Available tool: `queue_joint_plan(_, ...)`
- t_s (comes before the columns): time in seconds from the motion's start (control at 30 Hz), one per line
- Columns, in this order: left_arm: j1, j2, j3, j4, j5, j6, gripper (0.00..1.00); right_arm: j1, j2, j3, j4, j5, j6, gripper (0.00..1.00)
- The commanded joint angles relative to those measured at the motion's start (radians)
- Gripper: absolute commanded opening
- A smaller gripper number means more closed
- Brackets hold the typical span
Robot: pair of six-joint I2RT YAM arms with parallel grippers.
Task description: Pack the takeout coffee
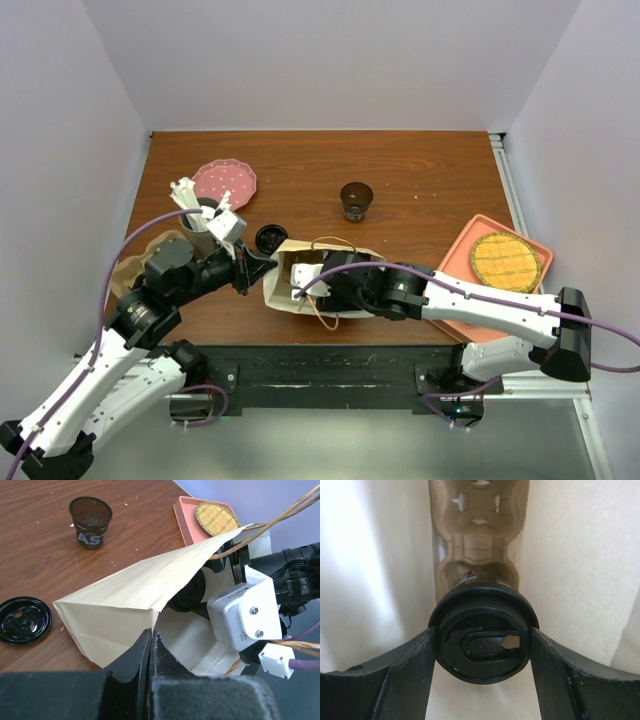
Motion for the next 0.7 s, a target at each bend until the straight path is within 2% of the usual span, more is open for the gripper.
queue_joint_plan(0.0, 0.004, -0.001, -0.004, 0.025, 0.027, 0.037, 0.00, 0.002, -0.022, 0.004, -0.001, 0.013, -0.082, 0.34)
queue_joint_plan(0.67, -0.005, 0.048, 0.105, 0.036, -0.003, 0.115, 0.00, 0.002, -0.014, -0.002, -0.008, 0.049, -0.177, 0.34)
